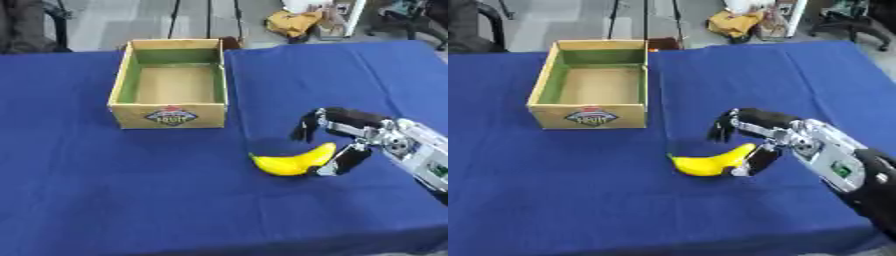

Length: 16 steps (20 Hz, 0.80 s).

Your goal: Pick up objects on the table and place them in the box.

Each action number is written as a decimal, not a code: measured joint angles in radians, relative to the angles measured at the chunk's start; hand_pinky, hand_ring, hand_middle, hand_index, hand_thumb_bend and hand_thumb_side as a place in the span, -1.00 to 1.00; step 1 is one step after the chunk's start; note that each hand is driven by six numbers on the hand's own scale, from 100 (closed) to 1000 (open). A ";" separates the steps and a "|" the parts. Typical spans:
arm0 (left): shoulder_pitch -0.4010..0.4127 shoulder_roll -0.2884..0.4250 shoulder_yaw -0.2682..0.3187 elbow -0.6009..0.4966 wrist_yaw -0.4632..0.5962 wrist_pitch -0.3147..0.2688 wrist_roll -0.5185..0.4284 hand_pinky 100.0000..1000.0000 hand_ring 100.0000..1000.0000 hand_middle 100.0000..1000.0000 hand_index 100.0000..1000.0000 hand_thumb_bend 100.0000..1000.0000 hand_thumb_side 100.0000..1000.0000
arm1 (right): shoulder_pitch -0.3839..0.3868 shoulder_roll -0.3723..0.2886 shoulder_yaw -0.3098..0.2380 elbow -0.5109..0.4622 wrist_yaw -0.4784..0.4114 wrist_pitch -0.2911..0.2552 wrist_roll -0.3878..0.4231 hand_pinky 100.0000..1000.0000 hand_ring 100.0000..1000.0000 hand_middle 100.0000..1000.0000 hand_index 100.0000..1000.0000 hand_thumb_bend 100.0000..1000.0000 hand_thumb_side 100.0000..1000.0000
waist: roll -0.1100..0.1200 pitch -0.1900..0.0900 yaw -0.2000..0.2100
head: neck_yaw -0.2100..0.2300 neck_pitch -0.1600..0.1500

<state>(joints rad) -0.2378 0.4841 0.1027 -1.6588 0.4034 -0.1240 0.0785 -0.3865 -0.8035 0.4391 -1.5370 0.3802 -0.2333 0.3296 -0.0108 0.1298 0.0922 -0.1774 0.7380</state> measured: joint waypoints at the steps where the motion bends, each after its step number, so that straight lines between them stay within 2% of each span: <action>1: 0.000 0.000 0.000 0.000 0.000 0.000 0.000 0.52 0.61 0.59 0.78 1.00 0.36 | 0.000 0.001 0.001 0.005 0.003 -0.001 0.001 0.35 0.12 0.14 0.45 -0.06 -1.00 | 0.001 0.000 0.000 | 0.000 0.000; 16: -0.001 0.000 0.000 0.000 0.001 -0.001 -0.001 0.52 0.62 0.59 0.78 1.00 0.36 | -0.018 0.028 0.017 0.060 0.023 -0.027 0.010 0.34 0.11 0.12 0.44 -0.06 -1.00 | 0.003 0.001 0.004 | -0.006 0.000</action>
<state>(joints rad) -0.2389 0.4837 0.1025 -1.6588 0.4040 -0.1245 0.0774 -0.4048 -0.7756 0.4565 -1.4771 0.4032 -0.2607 0.3393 -0.0075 0.1304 0.0961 -0.1835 0.7383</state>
